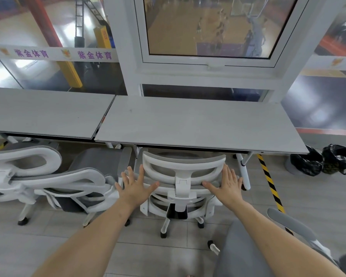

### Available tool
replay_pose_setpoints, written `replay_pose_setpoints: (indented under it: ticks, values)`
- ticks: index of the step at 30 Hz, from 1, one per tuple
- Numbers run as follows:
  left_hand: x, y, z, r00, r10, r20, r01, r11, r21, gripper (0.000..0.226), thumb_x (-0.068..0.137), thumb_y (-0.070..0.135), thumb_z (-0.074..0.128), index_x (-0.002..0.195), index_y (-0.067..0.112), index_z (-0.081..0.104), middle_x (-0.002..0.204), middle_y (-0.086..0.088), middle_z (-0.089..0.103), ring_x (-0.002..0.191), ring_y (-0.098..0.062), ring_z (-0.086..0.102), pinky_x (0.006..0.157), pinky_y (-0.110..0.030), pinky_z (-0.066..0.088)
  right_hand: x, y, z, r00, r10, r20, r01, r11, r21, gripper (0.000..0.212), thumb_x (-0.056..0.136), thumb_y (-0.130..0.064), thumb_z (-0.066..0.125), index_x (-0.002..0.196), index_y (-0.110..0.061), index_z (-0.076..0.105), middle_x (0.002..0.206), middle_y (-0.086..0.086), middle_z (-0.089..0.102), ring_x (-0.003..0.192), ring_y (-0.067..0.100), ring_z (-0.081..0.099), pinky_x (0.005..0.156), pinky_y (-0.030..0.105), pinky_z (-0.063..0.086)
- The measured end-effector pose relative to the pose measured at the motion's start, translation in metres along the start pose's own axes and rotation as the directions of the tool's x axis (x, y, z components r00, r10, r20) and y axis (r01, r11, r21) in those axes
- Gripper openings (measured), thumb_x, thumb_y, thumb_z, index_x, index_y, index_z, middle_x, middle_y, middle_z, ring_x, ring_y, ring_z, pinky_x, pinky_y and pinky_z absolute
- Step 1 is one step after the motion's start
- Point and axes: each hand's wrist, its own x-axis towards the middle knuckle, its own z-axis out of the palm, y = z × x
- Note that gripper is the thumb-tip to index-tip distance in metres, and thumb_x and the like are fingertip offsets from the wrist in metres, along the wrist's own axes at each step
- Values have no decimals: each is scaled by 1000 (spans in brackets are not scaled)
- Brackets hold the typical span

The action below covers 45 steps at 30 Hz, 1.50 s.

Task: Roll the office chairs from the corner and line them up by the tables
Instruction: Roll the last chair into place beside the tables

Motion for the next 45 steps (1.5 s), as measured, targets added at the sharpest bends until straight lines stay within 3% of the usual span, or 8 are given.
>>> replay_pose_setpoints:
  ticks: [6,12,16,19,22,28,37,45]
  values:
    - [-24,28,15,987,-18,-158,13,999,-33,85,101,69,30,166,25,-3,173,-15,-4,158,-42,-8,125,-61,7,-6,5,-4,999,-21,24,22,999,-27,90,98,-73,33,165,-22,3,174,2,3,159,22,-9,127,51,-7]
    - [-57,48,39,964,61,-259,-55,998,30,67,106,54,33,163,21,19,172,-16,9,157,-39,8,125,-57,14,-24,18,-8,995,-63,81,64,998,-1,69,105,-55,28,164,-19,20,174,7,2,159,22,-12,129,46,-1]
    - [-84,55,52,974,94,-208,-85,995,53,65,107,51,34,163,22,18,172,-14,9,158,-36,8,124,-57,19,-48,30,-17,984,-137,111,143,988,-52,64,107,-49,34,163,-21,21,173,8,1,159,26,-9,129,47,6]
    - [-114,60,58,970,118,-215,-107,992,65,60,105,45,38,160,25,23,164,-10,28,153,-33,23,118,-55,32,-76,37,-27,979,-160,123,169,983,-68,59,104,-52,36,156,-24,31,170,10,16,159,31,6,127,49,18]
    - [-148,70,65,963,137,-233,-120,989,88,56,107,43,37,159,23,29,163,-9,30,152,-32,25,122,-51,28,-110,44,-37,978,-190,87,195,979,-62,52,104,-47,43,150,-23,42,160,7,36,155,29,21,123,46,27]
    - [-251,87,100,944,198,-265,-188,980,63,54,108,45,35,157,23,34,164,-5,31,152,-26,28,118,-50,34,-216,68,-61,969,-247,21,248,966,-75,47,105,-40,50,148,-22,52,161,3,42,155,27,24,122,46,29]
    - [-458,135,172,868,326,-375,-350,937,7,43,108,35,40,148,22,48,154,2,44,142,-19,40,111,-39,35,-424,138,-118,944,-314,-99,293,938,-185,35,102,-39,58,132,-24,67,149,2,55,144,26,44,116,48,38]
    - [-555,215,220,810,439,-388,-461,887,41,41,106,39,42,144,25,50,140,6,53,131,-17,48,106,-37,38,-541,217,-203,901,-345,-263,286,929,-237,26,100,-34,62,122,-23,72,137,-4,62,133,20,53,108,46,46]
